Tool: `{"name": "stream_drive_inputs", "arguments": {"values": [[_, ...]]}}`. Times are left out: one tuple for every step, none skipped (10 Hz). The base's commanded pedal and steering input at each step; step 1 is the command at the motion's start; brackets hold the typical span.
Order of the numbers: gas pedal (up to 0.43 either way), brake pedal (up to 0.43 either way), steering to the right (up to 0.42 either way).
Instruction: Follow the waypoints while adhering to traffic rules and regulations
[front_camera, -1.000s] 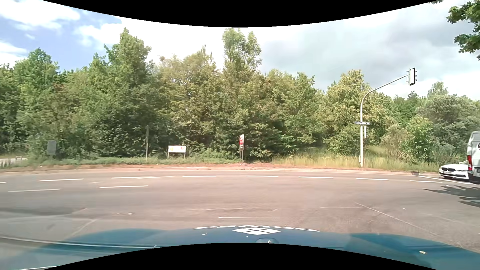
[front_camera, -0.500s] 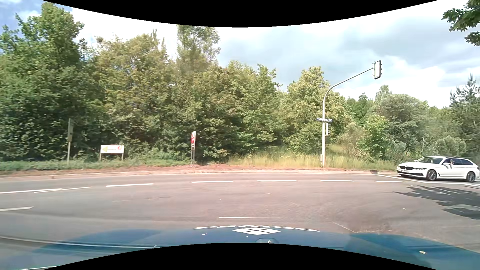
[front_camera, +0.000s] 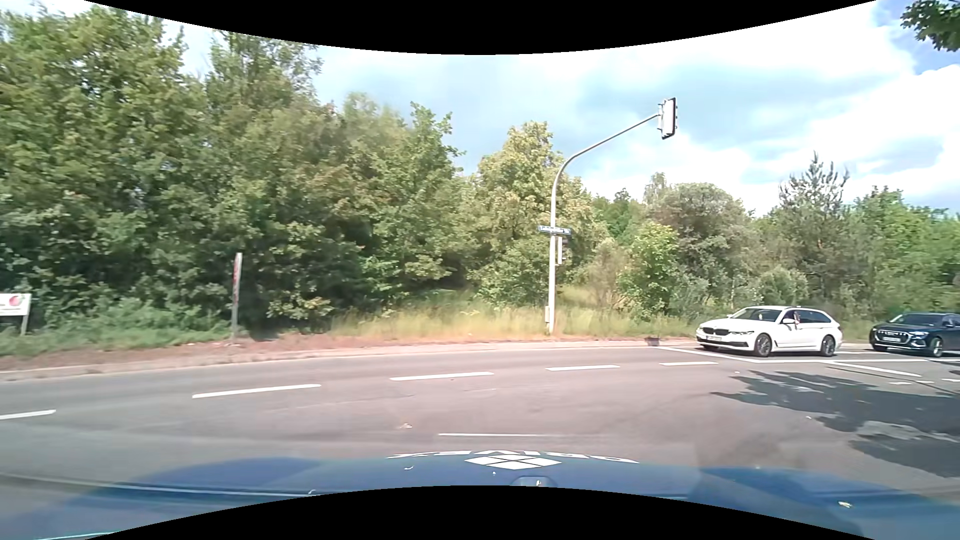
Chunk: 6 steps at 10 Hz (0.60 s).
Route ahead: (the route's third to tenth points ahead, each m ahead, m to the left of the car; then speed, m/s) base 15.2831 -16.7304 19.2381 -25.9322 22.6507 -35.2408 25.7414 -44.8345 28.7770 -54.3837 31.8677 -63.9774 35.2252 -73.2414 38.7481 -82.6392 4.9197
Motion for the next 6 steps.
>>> {"name": "stream_drive_inputs", "arguments": {"values": [[0.228,0.000,0.434],[0.228,0.000,0.454],[0.228,0.000,0.471],[0.240,0.000,0.480],[0.240,0.000,0.479],[0.248,0.000,0.480]]}}
